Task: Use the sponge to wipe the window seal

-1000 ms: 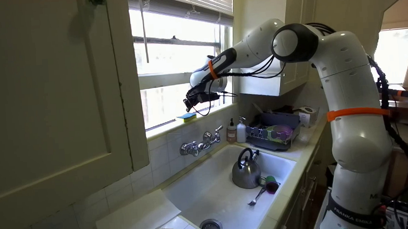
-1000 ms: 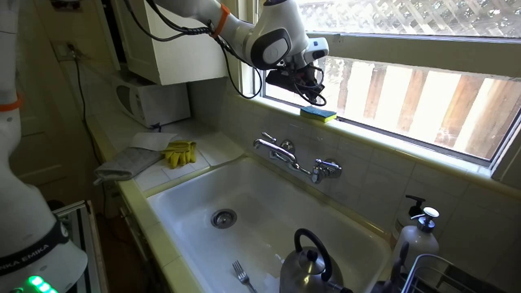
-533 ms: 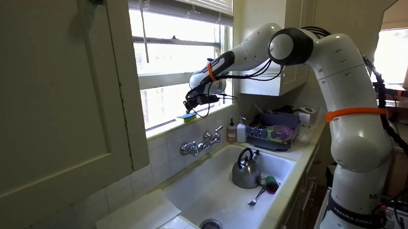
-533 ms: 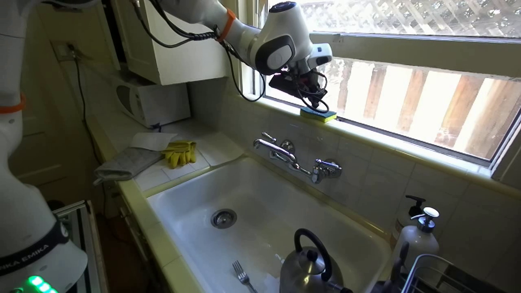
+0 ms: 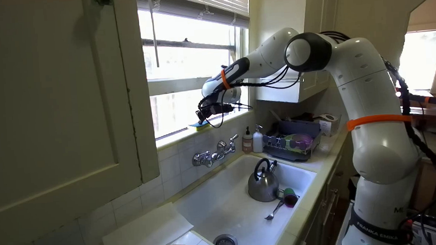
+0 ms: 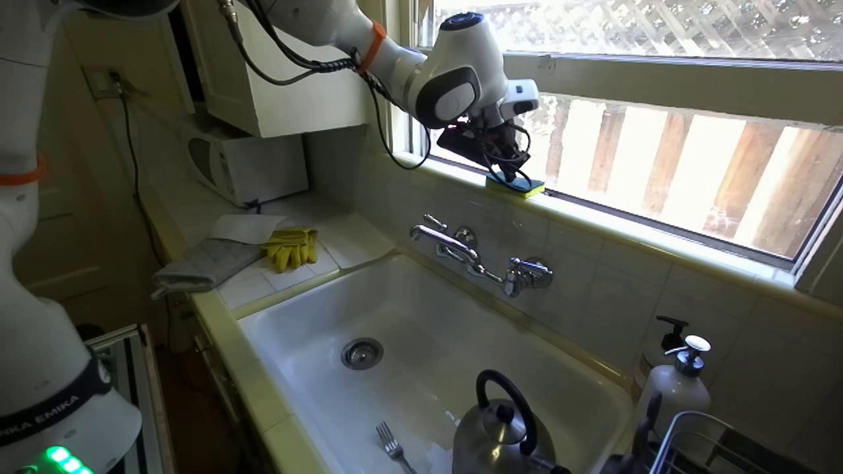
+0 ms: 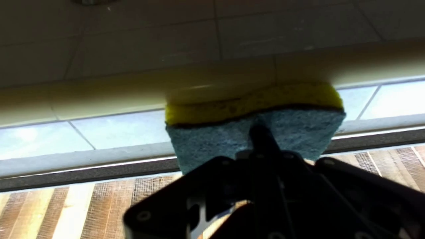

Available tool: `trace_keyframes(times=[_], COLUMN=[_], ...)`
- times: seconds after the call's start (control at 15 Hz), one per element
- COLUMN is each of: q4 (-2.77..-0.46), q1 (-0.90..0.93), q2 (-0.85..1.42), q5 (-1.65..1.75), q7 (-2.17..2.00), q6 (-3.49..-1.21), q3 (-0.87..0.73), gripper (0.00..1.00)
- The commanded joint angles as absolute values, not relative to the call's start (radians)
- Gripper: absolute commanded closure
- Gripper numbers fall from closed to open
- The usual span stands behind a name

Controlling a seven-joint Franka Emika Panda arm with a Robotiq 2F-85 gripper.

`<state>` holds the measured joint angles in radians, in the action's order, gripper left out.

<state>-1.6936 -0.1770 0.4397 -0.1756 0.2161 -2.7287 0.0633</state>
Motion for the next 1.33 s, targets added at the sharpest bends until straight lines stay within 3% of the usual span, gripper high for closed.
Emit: trace_keyframes(times=[0.0,1.27], q4=[-1.678,-1.683], q1=[-0.196,-0.238], q2=[0.467,0.463], q5=[-0.2,-0.178], q7=[0.245,0.233], q6=[-2.742,-2.733], q3=[0.081,0.023], gripper=[1.0,1.0])
